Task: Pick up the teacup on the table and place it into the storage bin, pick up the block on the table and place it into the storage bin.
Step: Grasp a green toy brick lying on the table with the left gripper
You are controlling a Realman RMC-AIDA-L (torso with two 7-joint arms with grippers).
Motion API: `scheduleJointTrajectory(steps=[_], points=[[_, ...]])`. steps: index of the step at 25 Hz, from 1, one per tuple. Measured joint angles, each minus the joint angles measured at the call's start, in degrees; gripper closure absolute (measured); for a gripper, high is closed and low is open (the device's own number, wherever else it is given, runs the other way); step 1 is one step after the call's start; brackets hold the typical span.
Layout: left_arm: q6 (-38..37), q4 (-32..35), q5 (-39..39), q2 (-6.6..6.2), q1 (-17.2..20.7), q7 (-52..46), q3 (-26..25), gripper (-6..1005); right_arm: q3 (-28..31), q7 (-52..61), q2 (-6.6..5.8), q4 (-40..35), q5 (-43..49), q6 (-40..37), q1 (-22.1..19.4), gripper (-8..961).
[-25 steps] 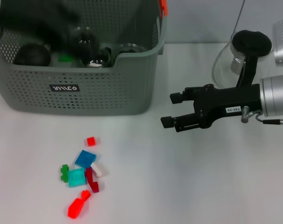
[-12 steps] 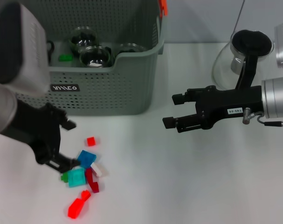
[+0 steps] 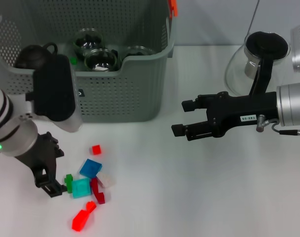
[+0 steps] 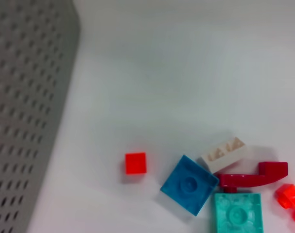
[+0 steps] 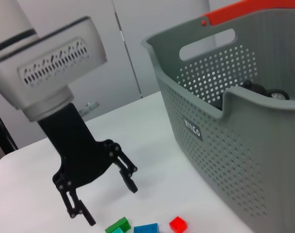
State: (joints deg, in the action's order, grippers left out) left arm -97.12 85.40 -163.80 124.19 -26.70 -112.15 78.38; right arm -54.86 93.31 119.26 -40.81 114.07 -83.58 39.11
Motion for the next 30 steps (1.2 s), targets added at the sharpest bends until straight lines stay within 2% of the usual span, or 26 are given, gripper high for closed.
scheduleJointTrajectory(steps=[11,30], points=[[4.19,-7.0,-0.04,-0.21,-1.22,0.66,3.09,157,0.02,0.38,0.0,-0.39,0.01,0.01,0.21,70],[6.96,-10.56,-0.11,-0.27,-1.83,0.74,3.58,168,0.02,0.38,-0.09,-0.48,0.01,0.65,0.49,69]])
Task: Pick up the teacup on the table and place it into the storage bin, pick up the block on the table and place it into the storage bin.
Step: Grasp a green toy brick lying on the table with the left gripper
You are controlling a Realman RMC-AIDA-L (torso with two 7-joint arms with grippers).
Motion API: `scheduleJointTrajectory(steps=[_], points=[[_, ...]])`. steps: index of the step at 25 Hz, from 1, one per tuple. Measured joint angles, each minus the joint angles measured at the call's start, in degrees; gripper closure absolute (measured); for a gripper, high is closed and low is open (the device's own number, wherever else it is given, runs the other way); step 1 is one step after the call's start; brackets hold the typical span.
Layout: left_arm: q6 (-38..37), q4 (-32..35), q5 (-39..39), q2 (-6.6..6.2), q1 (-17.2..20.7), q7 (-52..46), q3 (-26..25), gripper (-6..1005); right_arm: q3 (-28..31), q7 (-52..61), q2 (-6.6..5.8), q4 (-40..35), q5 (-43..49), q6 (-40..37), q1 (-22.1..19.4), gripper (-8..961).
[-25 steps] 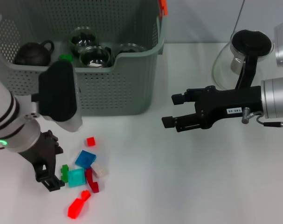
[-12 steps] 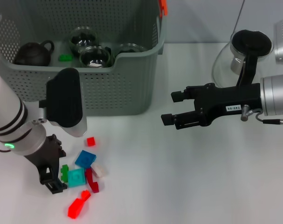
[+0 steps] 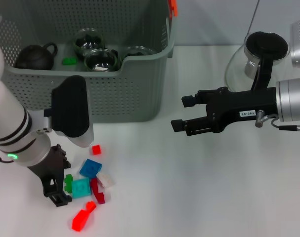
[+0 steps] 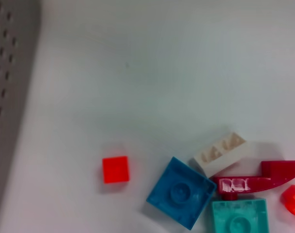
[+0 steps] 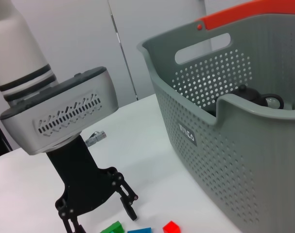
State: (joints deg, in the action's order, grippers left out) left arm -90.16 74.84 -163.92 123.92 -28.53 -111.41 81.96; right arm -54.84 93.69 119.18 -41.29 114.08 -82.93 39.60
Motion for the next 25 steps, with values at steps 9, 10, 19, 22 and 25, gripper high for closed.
scheduleJointTrajectory(steps=[9,10,19,22,25], points=[[-0.28,-0.5,0.06,0.0,-0.31,-0.69,0.29,198,0.0,0.0,0.0,-0.02,0.0,0.06,-0.18,68],[-0.72,-0.59,0.09,0.0,-0.53,-0.89,0.2,201,0.0,0.0,0.0,-0.02,0.0,0.06,-0.19,68],[-1.21,-1.2,0.06,0.01,-0.69,-1.01,0.45,526,0.0,0.0,0.07,-0.19,0.0,-0.09,-0.45,69],[-2.04,-0.75,0.04,0.08,-0.57,-1.08,0.47,597,0.0,0.0,0.08,-0.19,0.0,-0.26,-0.47,69],[-5.61,3.54,0.09,0.12,0.03,-1.7,-2.4,591,0.0,0.0,0.04,-0.2,0.0,-0.38,-0.49,69]])
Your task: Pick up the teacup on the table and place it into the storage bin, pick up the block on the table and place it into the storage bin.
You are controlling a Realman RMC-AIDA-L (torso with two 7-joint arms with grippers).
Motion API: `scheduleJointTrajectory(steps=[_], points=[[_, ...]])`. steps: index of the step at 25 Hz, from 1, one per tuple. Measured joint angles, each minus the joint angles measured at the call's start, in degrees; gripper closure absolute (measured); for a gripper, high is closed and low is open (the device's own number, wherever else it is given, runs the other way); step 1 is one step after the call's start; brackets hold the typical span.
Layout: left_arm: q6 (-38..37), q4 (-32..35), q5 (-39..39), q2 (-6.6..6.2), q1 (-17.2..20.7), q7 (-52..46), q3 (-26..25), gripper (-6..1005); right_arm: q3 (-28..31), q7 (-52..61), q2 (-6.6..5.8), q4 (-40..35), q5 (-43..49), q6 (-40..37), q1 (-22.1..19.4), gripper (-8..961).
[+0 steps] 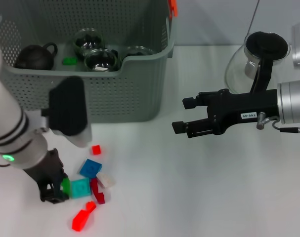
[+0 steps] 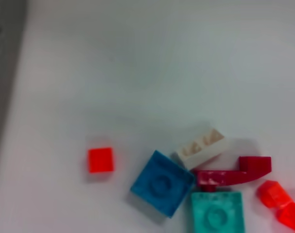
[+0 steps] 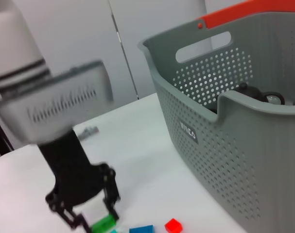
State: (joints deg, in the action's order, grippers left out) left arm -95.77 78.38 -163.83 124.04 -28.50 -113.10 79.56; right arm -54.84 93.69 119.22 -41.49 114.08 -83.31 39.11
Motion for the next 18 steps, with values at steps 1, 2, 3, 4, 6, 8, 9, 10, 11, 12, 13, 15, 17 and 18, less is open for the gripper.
scheduleJointTrajectory(steps=[1,2,3,4,6,8,9,10,11,12,13,15,17,18], points=[[-1.45,2.16,0.09,0.12,0.34,-0.12,-1.61,589,0.0,0.0,0.0,0.0,0.0,0.0,0.0,69],[-1.45,2.16,0.09,0.12,0.34,-0.12,-1.61,587,0.0,0.0,-0.01,0.0,0.0,-0.01,-0.01,69],[-2.87,5.47,0.41,0.24,0.7,-0.42,-4.22,586,0.0,0.0,-0.02,0.0,0.0,-0.01,-0.01,69],[-3.58,8.09,0.95,0.35,0.95,-0.85,-6.34,584,0.0,0.0,-0.05,0.0,0.0,-0.03,-0.01,69],[-4.16,12.53,2.98,0.41,1.24,-3.03,-10.95,580,0.0,0.0,-0.08,0.0,0.0,-0.04,-0.01,69],[-3.62,16.03,7.21,0.31,0.41,-6.31,-17.29,576,0.0,0.0,-0.11,0.0,0.0,-0.11,-0.01,69],[-3.53,16.83,8.69,0.29,0.04,-6.82,-18.96,574,0.0,0.0,-0.12,0.0,0.0,-0.11,0.0,69],[-3.47,18.05,11.29,0.24,-0.6,-7.27,-21.46,572,0.0,0.0,-0.14,0.0,0.0,-0.14,0.0,69],[-3.46,18.94,13.92,0.21,-1.2,-7.42,-23.38,570,0.0,0.0,-0.15,0.0,0.0,-0.2,0.04,69],[-3.41,19.8,16.83,0.1,-2.02,-7.55,-25.67,568,0.0,0.0,-0.18,0.0,0.0,-0.28,0.09,69],[-3.26,20.28,18.7,0.02,-2.59,-7.63,-26.88,566,0.0,0.0,-0.22,0.0,0.0,-0.51,0.25,68],[-2.62,20.52,23.07,-0.54,-5.42,-7.7,-30.97,563,0.0,0.15,-0.27,0.01,0.0,-0.81,0.49,68],[0.72,17.24,24.56,-2.0,-8.89,-7.49,-33.88,559,0.0,0.38,-0.3,-0.23,-0.01,-1.1,0.65,68],[2.96,14.65,24.63,-2.87,-10.36,-7.48,-34.43,557,-0.01,0.39,-0.28,-0.41,-0.01,-1.07,0.66,68]])
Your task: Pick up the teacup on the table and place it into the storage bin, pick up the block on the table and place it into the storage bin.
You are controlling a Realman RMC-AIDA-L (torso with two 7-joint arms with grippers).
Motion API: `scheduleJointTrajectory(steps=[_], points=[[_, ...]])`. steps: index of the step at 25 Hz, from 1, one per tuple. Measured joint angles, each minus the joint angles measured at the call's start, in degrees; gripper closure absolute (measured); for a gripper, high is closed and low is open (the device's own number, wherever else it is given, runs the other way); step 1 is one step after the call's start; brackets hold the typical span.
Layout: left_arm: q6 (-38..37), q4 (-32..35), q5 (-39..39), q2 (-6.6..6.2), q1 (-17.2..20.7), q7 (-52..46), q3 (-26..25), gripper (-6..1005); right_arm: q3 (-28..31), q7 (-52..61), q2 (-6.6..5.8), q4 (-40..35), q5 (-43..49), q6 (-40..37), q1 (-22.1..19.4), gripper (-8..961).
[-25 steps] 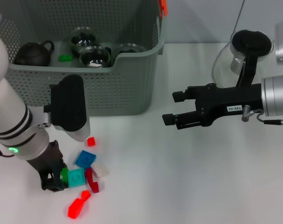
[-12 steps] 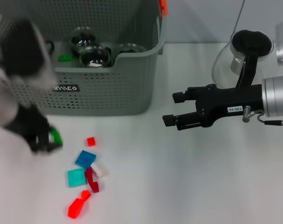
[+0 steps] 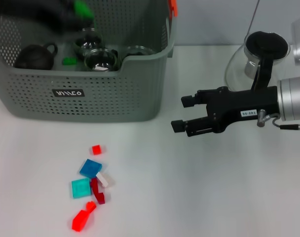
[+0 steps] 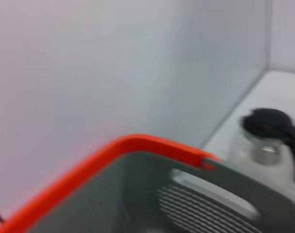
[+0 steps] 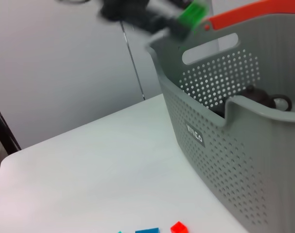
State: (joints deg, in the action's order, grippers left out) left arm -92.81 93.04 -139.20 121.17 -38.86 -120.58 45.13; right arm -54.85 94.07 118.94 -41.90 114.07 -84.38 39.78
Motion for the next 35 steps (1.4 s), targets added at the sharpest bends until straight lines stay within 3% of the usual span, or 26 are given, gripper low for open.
scheduleJointTrajectory(steps=[5,6,8,11,16,20,22,24,25,26,28,30,35], points=[[12.29,-19.96,-0.4,-5.65,-6.69,-0.94,-0.32,547,0.0,-0.05,0.05,-0.4,0.0,-0.08,-0.07,68],[16.64,-26.36,-0.45,-7.18,-8.17,-1.58,-0.34,545,0.01,0.0,0.03,-0.41,0.0,-0.13,-0.07,68],[19.71,-31.2,-0.64,-8.33,-9.12,-2.06,-0.14,541,0.0,0.07,0.01,-0.42,0.0,-0.32,-0.14,68],[23.69,-35.41,-3.28,-8.83,-9.79,-2.19,-0.01,536,0.0,0.16,0.0,-0.43,0.01,-0.41,-0.32,69],[25.65,-33.24,-7.84,-7.32,-9.01,-4.11,-0.24,490,0.0,0.24,-0.07,-0.46,0.01,-0.38,-0.42,70],[23.26,-25.05,-5.47,-6.0,-5.9,-6.75,-1.64,411,0.01,0.24,-0.11,-0.47,0.0,-0.4,-0.38,71],[19.08,-19.33,-1.58,-5.24,-3.61,-6.78,-2.43,372,0.01,0.24,-0.11,-0.47,0.0,-0.44,-0.41,71],[10.25,-11.17,5.94,-4.48,-0.05,-5.49,-3.27,332,0.01,0.23,-0.11,-0.47,0.02,-0.43,-0.43,70],[10.25,-11.17,5.94,-4.48,-0.05,-5.49,-3.27,313,0.0,0.23,-0.11,-0.47,0.01,-0.38,-0.43,70],[0.23,-4.03,14.42,-3.52,3.83,-1.96,-3.21,293,0.0,0.23,-0.11,-0.47,0.0,-0.37,-0.43,70],[-7.55,0.7,18.84,-2.39,6.47,1.81,-2.58,192,0.0,0.24,-0.1,-0.47,0.01,-0.29,-0.41,70],[-14.14,6.38,20.36,-0.46,9.76,5.88,-0.41,91,0.01,0.25,-0.09,-0.47,0.01,-0.09,-0.35,70],[-16.96,14.56,10.54,2.91,18.09,10.33,13.61,93,0.01,0.29,0.03,-0.47,0.0,-0.07,-0.32,69]])
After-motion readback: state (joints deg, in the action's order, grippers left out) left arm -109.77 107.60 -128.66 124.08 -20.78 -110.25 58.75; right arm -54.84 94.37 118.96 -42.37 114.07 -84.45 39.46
